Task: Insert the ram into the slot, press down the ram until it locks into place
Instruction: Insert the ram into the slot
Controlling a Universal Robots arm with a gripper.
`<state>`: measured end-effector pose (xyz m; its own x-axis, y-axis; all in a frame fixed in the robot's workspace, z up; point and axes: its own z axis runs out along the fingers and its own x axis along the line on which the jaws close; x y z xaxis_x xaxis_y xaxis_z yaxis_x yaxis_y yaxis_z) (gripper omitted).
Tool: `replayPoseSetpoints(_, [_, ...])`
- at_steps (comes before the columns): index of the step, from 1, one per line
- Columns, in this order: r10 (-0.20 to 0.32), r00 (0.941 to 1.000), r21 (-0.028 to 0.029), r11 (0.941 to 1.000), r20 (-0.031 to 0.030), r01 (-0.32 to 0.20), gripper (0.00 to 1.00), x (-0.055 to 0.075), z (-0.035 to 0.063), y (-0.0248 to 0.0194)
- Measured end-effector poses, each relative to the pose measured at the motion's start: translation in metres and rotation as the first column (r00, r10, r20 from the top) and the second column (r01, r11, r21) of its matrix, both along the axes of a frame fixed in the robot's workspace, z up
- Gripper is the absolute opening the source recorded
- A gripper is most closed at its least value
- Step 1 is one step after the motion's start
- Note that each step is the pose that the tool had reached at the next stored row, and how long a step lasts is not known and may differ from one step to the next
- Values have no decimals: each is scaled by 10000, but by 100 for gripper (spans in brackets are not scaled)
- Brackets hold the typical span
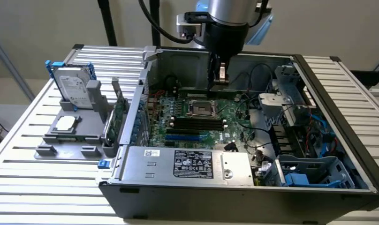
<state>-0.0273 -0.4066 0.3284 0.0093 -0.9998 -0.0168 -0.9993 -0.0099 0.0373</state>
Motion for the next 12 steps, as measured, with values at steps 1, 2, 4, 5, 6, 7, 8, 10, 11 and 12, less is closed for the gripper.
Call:
replayPoseSetpoints(1, [-3, 10000, 0, 10000, 0, 3, 13, -2, -19, 0])
replayPoseSetpoints(2, [-4, 10000, -1, 10000, -1, 4, 13, -3, -36, 0])
replayPoseSetpoints(4, [-12, 10000, -1, 10000, -1, 12, 13, -5, -72, 0])
replayPoseSetpoints(5, [-16, 10000, -1, 10000, -1, 16, 13, -5, -90, 0])
replayPoseSetpoints(6, [-19, 10000, -1, 10000, -1, 19, 13, -6, -109, 0])
replayPoseSetpoints(7, [-21, 10000, -1, 10000, -1, 21, 13, -6, -128, 0])
replayPoseSetpoints(8, [-24, 10000, -1, 10000, -1, 24, 13, -6, -146, 0])
replayPoseSetpoints(10, [-31, 10000, -1, 10000, -1, 31, 13, -6, -182, 0])
replayPoseSetpoints(11, [-34, 10000, 0, 10000, 0, 34, 13, -6, -200, 0])
replayPoseSetpoints(12, [-42, 10000, -1, 10000, 0, 42, 13, -7, -285, 0])
